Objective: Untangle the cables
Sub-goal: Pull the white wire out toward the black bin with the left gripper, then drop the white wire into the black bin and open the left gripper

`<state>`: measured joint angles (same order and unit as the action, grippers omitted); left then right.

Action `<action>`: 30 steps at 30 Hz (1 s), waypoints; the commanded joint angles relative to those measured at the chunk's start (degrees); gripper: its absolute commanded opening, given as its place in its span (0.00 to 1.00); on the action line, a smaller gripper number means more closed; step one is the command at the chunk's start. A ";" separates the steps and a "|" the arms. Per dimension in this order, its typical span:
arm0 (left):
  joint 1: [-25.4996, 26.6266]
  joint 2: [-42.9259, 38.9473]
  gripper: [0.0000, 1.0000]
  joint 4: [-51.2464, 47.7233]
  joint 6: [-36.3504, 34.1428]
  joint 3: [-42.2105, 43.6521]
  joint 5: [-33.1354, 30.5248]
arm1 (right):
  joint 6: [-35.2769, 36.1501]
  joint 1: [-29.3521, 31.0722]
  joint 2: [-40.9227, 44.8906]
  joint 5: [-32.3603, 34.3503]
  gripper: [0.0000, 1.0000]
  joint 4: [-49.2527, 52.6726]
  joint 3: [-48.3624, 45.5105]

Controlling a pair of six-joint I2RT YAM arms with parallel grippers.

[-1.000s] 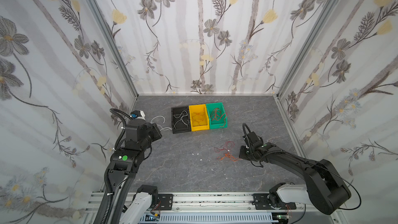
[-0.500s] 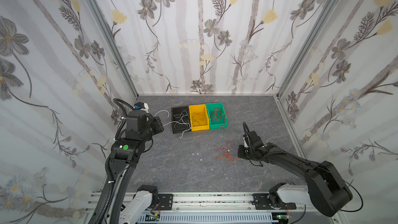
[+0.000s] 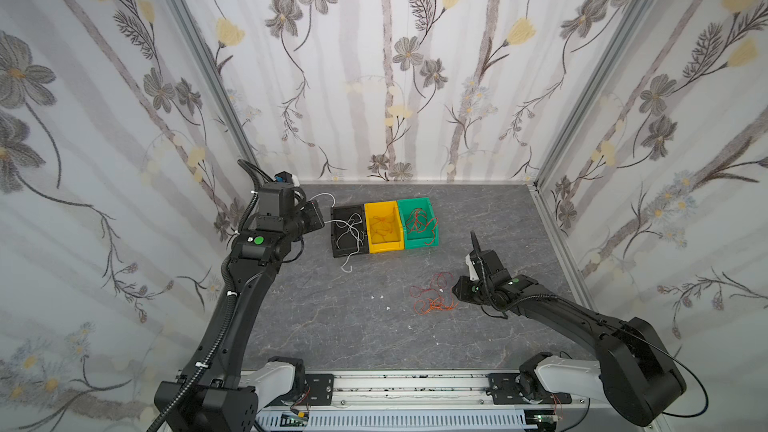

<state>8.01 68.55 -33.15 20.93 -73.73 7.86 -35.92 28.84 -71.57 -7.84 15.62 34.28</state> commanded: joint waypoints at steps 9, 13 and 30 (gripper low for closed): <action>-0.23 9.74 0.00 7.22 -0.46 -4.83 1.46 | 1.73 -0.18 2.42 0.84 0.39 0.25 0.48; -0.96 15.31 0.00 9.31 -0.91 -4.76 2.81 | 1.98 -0.28 1.83 0.56 0.39 -0.36 0.33; -0.98 28.69 0.00 8.80 -1.34 -14.15 2.79 | 2.44 -0.52 3.60 1.18 0.39 0.41 -0.97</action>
<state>7.07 96.14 -24.67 20.75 -86.28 11.14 -34.00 28.32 -68.45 -7.11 16.12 33.43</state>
